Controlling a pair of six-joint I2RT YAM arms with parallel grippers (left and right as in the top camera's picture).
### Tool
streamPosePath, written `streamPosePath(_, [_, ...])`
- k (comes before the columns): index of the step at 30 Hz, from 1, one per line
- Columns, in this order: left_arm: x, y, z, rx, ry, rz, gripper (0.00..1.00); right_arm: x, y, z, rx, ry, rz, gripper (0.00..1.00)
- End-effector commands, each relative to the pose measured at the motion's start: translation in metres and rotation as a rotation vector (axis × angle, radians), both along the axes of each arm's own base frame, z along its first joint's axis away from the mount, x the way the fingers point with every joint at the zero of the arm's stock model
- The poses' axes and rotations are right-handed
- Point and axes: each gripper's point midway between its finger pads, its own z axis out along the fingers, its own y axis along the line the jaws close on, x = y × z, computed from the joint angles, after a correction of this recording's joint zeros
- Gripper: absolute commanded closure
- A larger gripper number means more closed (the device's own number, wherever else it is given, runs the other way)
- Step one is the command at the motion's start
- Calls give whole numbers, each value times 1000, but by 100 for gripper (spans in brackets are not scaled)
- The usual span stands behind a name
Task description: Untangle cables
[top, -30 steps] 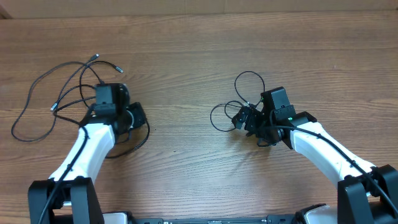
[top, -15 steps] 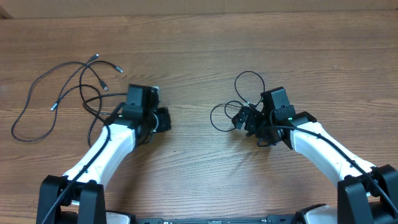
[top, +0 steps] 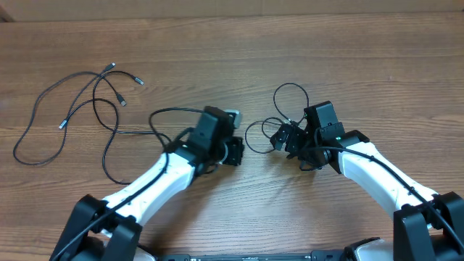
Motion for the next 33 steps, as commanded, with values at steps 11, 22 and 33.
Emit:
streamPosePath(11, [0,-8,-29,98,-14,5,89,-7,40,24,194,-45,210,96])
streamPosePath(22, [3,-4,-29,99,-13,19,85,65,9,65,191,-301,105,63])
streamPosePath(33, [3,-4,-29,99,-14,19,84,99,-1,80,121,-461,47,51])
